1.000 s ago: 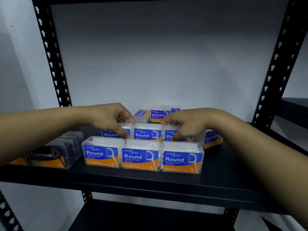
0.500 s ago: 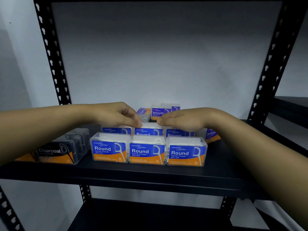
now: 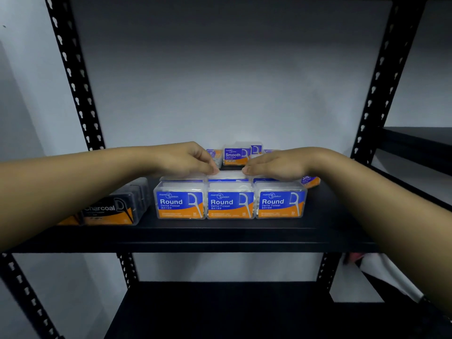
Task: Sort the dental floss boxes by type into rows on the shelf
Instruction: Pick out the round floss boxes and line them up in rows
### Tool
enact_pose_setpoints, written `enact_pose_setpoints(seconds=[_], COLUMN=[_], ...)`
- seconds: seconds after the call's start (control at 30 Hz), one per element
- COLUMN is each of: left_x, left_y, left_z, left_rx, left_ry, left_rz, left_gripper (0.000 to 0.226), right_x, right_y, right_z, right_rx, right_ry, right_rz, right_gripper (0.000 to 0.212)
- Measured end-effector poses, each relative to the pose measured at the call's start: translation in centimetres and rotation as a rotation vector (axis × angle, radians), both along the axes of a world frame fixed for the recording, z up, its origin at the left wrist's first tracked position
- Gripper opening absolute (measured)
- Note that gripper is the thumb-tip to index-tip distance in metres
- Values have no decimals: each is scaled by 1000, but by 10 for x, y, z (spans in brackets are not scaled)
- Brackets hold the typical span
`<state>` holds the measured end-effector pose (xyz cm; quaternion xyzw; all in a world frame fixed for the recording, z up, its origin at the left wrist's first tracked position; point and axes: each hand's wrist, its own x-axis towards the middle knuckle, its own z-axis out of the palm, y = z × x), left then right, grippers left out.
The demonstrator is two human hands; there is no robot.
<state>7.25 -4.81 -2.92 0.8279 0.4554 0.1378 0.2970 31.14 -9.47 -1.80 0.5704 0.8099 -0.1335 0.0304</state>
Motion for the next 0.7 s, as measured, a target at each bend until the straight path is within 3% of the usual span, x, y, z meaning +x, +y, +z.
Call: enact_pose_setpoints(seconds=[0.2,0.3,0.43,0.6,0.7], left_x=[-1,-2,-1,11,14], left_y=[-11,-21,-37,-56,-57], left_z=[3,5,6,-16,-31], left_rx=[-35,-22,257,338,494], left_ry=[33,30,230,233,235], left_rz=[-26,-26,59,80,109], left_gripper=[25,28,43,48,48], right_x=[-1,0,-2,-14,-16], right_y=[-10,-18,-22,-29,-32], right_z=[0,-1,-11,-26,-34], right_rx=[-14,-10,71,150,209], right_ry=[-23,68,98,97,108], right_rz=[-23,-76,-112,-143,-178], right_gripper=[50,44,51,55,57])
